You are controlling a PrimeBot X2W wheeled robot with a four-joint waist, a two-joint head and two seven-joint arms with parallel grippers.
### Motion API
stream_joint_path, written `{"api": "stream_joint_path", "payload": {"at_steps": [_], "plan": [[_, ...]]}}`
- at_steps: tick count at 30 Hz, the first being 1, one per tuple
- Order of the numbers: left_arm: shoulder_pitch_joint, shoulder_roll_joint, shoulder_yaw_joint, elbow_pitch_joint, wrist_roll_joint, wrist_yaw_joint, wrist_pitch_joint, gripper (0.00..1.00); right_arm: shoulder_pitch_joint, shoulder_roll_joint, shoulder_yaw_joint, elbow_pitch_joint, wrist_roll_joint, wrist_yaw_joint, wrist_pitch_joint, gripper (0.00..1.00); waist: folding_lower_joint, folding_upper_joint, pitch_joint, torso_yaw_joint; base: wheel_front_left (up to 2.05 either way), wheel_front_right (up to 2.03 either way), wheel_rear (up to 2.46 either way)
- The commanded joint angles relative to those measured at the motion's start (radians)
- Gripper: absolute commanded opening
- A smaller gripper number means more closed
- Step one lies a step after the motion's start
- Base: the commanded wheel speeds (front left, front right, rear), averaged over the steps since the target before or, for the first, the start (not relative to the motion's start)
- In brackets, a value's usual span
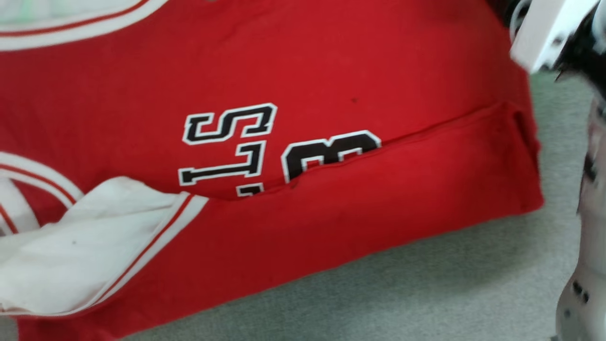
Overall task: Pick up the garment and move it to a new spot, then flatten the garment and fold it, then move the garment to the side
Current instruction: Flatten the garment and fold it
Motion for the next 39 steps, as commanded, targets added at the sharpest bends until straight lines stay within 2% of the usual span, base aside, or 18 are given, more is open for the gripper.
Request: {"api": "stream_joint_path", "payload": {"at_steps": [1,7,15,23,24,25,26,34,39], "plan": [[0.014,-0.008,-0.024,0.009,-0.001,0.003,-0.002,0.00,-0.048,0.003,-0.018,0.032,-0.017,-0.001,0.056,1.00,0.0000,0.0000,0.036,0.038,0.00,0.00,0.00],[0.016,-0.009,-0.050,-0.007,-0.024,0.003,-0.011,0.00,-0.117,0.011,-0.075,0.120,-0.056,-0.001,0.215,1.00,0.0000,0.0000,0.048,0.064,0.00,0.00,0.00],[0.019,-0.006,-0.082,-0.016,-0.053,0.003,-0.027,0.00,-0.109,-0.026,-0.116,0.121,-0.121,-0.001,0.238,1.00,0.0000,0.0000,0.042,0.078,0.00,0.00,0.00],[0.011,-0.018,-0.107,-0.016,-0.073,0.003,-0.039,0.00,-0.076,-0.027,-0.121,0.112,-0.113,-0.001,0.251,1.00,0.0000,0.0000,0.040,0.083,0.00,0.00,0.00],[0.010,-0.020,-0.110,-0.016,-0.076,0.003,-0.040,0.00,-0.072,-0.024,-0.116,0.116,-0.106,-0.001,0.254,0.58,0.0000,0.0000,0.040,0.084,0.00,0.00,0.00],[0.008,-0.023,-0.112,-0.014,-0.078,0.003,-0.043,0.00,-0.070,-0.022,-0.104,0.115,-0.097,-0.001,0.250,0.25,0.0000,0.0000,0.041,0.084,0.00,0.00,0.00],[0.004,-0.026,-0.113,-0.016,-0.083,0.003,-0.048,0.00,-0.073,-0.019,-0.103,0.112,-0.088,-0.001,0.234,0.00,0.0000,0.0000,0.043,0.085,0.00,0.00,0.00],[-0.011,-0.024,-0.071,-0.073,-0.163,0.002,-0.119,0.00,-0.084,-0.057,-0.119,0.105,-0.047,-0.001,0.138,0.00,0.0000,0.0000,0.008,0.109,0.00,0.00,0.00],[0.054,0.010,-0.050,-0.212,-0.234,0.002,-0.190,0.00,-0.035,-0.084,-0.150,0.054,0.034,-0.001,0.126,0.00,0.0000,0.0000,-0.060,0.155,0.00,0.00,0.00]]}}
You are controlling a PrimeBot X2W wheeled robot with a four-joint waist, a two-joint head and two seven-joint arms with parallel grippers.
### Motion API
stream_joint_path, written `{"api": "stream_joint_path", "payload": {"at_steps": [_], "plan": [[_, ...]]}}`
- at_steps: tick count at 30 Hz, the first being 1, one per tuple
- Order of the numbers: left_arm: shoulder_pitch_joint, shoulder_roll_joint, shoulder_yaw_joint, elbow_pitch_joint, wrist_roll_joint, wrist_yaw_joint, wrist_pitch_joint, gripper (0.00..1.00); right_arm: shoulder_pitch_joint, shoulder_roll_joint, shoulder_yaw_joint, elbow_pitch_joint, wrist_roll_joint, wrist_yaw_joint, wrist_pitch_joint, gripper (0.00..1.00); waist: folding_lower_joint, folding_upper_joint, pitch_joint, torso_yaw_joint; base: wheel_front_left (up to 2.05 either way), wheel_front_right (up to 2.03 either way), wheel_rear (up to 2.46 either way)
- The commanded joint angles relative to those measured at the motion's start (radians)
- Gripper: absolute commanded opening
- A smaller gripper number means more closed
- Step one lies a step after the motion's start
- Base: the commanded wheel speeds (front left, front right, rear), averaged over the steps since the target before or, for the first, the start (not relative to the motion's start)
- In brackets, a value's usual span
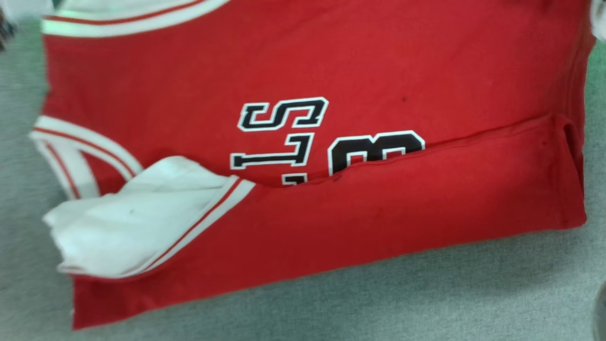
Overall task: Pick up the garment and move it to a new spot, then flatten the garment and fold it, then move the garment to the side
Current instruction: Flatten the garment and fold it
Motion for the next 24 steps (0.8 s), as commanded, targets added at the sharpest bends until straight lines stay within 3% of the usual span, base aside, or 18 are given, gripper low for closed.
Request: {"api": "stream_joint_path", "payload": {"at_steps": [1,8,13,24], "plan": [[0.039,0.023,0.004,-0.037,-0.012,0.001,-0.021,0.00,0.035,-0.023,-0.005,-0.021,0.012,-0.001,0.005,0.00,0.0000,0.0000,-0.059,0.048,0.00,0.00,0.00],[0.244,0.137,0.041,-0.317,-0.101,0.001,-0.177,0.00,0.234,-0.097,-0.028,-0.196,0.110,-0.001,0.072,0.00,0.0000,0.0000,-0.152,0.111,0.00,0.00,0.00],[0.432,0.223,0.051,-0.499,-0.088,0.001,-0.341,0.00,0.404,-0.142,-0.073,-0.340,0.162,-0.001,0.150,0.00,0.0000,0.0000,-0.193,0.151,0.00,0.00,0.00],[0.784,0.365,0.000,-0.695,-0.032,0.001,-0.702,0.00,0.692,-0.118,-0.214,-0.535,0.233,-0.001,0.161,0.00,0.0000,0.0000,-0.210,0.190,0.00,0.00,0.00]]}}
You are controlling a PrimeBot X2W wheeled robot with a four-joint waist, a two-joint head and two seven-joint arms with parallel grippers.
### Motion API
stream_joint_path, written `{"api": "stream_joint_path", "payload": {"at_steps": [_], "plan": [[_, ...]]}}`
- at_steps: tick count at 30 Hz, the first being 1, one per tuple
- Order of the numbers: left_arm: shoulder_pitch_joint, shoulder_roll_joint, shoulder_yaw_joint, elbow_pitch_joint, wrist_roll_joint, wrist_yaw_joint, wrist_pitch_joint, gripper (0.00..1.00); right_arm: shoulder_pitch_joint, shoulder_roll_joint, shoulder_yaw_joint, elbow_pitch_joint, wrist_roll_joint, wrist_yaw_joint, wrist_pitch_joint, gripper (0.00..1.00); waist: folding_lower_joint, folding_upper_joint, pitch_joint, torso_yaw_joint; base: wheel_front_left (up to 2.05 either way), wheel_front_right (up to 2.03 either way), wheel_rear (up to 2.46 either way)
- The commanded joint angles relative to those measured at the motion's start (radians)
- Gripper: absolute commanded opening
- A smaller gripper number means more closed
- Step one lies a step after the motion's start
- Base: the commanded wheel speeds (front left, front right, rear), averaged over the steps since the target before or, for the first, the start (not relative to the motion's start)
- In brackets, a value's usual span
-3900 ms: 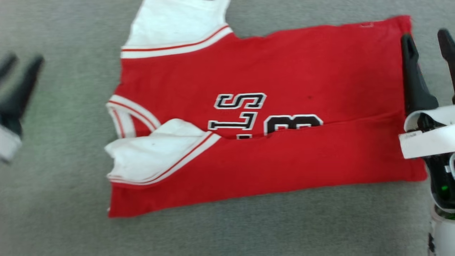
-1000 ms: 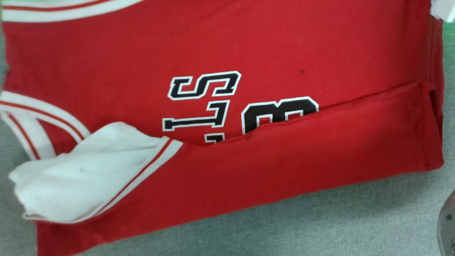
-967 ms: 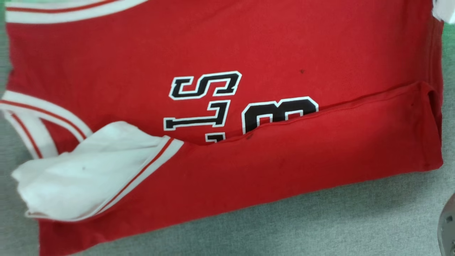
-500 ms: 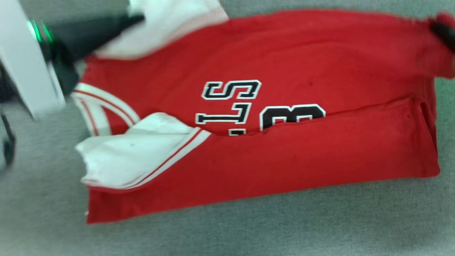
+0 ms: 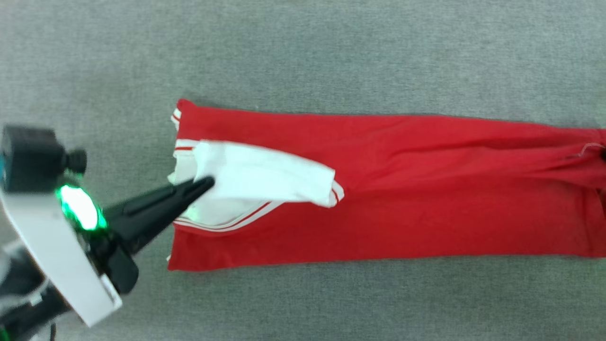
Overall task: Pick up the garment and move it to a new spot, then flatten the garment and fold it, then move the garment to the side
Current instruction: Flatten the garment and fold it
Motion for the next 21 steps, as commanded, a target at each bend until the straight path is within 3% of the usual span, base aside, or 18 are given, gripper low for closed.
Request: {"api": "stream_joint_path", "payload": {"at_steps": [1,7,21], "plan": [[0.036,0.009,-0.008,-0.005,0.005,0.001,-0.036,0.00,0.027,0.020,-0.026,-0.012,0.016,-0.001,-0.017,0.00,0.0000,0.0000,-0.003,0.010,0.00,0.00,0.00],[0.121,-0.013,-0.069,0.023,0.029,0.001,-0.110,0.00,0.099,0.045,-0.017,0.000,0.003,-0.001,-0.082,0.00,0.0000,0.0000,0.009,0.012,0.00,0.00,0.00],[0.111,-0.171,-0.163,0.308,0.070,0.002,-0.163,0.00,0.093,0.059,0.117,0.230,-0.085,-0.001,-0.310,0.00,0.0000,0.0000,0.031,-0.015,0.00,0.00,0.00]]}}
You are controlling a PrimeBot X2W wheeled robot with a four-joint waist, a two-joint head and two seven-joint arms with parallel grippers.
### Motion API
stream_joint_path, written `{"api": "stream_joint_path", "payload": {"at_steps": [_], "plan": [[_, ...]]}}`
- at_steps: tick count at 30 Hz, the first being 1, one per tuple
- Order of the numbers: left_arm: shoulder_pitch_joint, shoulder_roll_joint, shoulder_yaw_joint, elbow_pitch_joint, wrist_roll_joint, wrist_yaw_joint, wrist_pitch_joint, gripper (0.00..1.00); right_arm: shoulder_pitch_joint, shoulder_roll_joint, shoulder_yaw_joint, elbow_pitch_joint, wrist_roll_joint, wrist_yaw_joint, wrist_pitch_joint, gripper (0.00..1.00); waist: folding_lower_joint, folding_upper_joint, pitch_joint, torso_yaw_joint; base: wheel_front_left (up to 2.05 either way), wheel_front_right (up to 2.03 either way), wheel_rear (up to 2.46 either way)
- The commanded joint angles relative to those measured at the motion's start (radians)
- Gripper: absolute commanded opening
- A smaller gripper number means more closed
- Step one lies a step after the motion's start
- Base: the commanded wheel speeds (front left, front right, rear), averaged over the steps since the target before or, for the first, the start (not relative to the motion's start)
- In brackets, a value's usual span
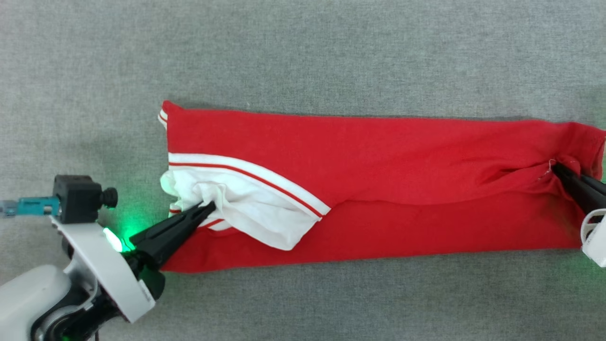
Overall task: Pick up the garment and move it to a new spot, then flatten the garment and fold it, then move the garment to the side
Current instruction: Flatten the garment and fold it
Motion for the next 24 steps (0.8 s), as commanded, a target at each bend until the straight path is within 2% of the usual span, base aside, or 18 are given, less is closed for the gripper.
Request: {"api": "stream_joint_path", "payload": {"at_steps": [1,3,4,5,6,10,11,12,14,15,21,24], "plan": [[0.002,-0.027,-0.024,0.040,0.005,0.003,0.002,0.00,0.004,0.005,0.022,0.056,-0.016,-0.002,-0.006,0.00,-0.0001,-0.0001,-0.002,-0.001,0.00,0.00,0.00],[0.000,-0.043,-0.032,0.061,-0.005,0.004,-0.010,0.00,0.003,0.002,0.037,0.067,-0.015,-0.002,-0.019,0.00,-0.0001,-0.0001,-0.008,-0.002,0.00,0.00,0.00],[-0.002,-0.051,-0.036,0.061,-0.011,0.004,-0.015,0.05,0.001,0.002,0.041,0.065,-0.011,-0.002,-0.029,0.40,-0.0001,-0.0001,-0.012,-0.001,0.00,0.00,0.00],[-0.002,-0.057,-0.035,0.057,-0.018,0.003,-0.026,0.13,-0.002,-0.001,0.045,0.060,-0.008,-0.002,-0.039,0.90,-0.0001,-0.0001,-0.016,-0.002,0.00,0.00,0.00],[0.000,-0.061,-0.034,0.048,-0.025,0.003,-0.038,0.16,-0.002,-0.002,0.047,0.055,-0.001,-0.002,-0.046,1.00,-0.0001,-0.0001,-0.022,-0.002,0.00,0.00,0.00],[0.017,-0.053,-0.025,0.003,-0.051,0.002,-0.086,0.39,0.010,-0.003,0.038,0.021,0.026,-0.002,-0.067,1.00,-0.0001,-0.0001,-0.050,0.000,0.00,0.00,0.00],[0.017,-0.053,-0.025,0.003,-0.051,0.002,-0.086,0.39,0.010,-0.003,0.038,0.021,0.026,-0.002,-0.067,1.00,-0.0001,-0.0001,-0.050,0.000,0.00,0.00,0.00],[0.020,-0.046,-0.018,-0.005,-0.057,0.002,-0.098,0.47,0.013,-0.003,0.033,0.009,0.029,-0.002,-0.070,1.00,-0.0001,-0.0001,-0.057,0.002,0.00,0.00,0.00],[0.029,-0.035,-0.003,-0.021,-0.063,0.002,-0.120,0.92,0.019,-0.003,0.022,-0.016,0.041,-0.002,-0.068,1.00,-0.0001,-0.0001,-0.070,0.006,0.00,0.00,0.00],[0.036,-0.032,0.005,-0.027,-0.066,0.002,-0.131,1.00,0.025,-0.002,0.012,-0.026,0.048,-0.002,-0.062,1.00,-0.0001,-0.0001,-0.076,0.009,0.00,0.00,0.00],[0.087,-0.055,0.086,-0.024,-0.063,0.002,-0.159,1.00,0.046,-0.017,-0.072,-0.068,0.052,-0.002,-0.008,1.00,-0.0001,-0.0001,-0.100,0.042,0.00,0.00,0.00],[0.119,-0.103,0.171,0.028,-0.042,0.002,-0.161,1.00,0.047,-0.015,-0.133,-0.066,0.054,-0.002,0.025,1.00,-0.0001,-0.0001,-0.101,0.069,0.00,0.00,0.00]]}}
